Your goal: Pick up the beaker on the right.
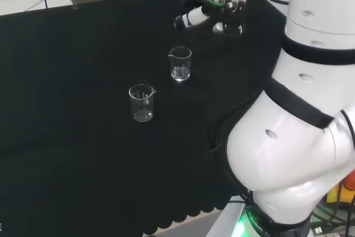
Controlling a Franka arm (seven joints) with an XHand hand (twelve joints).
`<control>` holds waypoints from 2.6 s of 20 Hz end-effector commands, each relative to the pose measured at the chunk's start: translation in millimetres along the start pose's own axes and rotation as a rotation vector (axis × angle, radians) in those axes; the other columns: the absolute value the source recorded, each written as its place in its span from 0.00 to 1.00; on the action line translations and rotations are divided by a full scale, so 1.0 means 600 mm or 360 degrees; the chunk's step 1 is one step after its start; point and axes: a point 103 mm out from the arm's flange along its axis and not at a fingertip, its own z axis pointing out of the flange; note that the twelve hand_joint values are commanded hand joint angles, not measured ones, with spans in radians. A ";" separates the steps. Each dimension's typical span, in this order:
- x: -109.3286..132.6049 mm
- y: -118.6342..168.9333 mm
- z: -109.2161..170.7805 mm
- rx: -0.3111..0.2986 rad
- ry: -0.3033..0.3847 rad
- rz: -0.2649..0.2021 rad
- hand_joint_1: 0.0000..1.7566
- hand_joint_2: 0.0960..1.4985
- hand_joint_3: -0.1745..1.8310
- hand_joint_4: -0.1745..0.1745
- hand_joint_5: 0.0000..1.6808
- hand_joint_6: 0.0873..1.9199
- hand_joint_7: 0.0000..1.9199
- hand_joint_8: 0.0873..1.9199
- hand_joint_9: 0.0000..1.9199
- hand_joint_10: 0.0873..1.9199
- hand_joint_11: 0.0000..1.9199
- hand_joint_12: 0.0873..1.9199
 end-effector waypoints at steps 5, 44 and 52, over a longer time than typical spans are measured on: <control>-0.025 0.038 0.087 0.0009 0.0270 -0.0202 0.37 0.48 0.29 0.39 0.21 0.00 0.10 0.34 0.20 0.35 0.03 0.73; -0.097 0.084 0.222 -0.0020 0.0626 -0.0394 0.55 0.29 0.43 0.37 0.28 0.00 0.13 0.33 0.20 0.32 0.03 0.72; -0.095 0.087 0.248 -0.0005 0.0720 -0.0396 0.57 0.28 0.43 0.36 0.33 0.00 0.20 0.34 0.26 0.31 0.06 0.71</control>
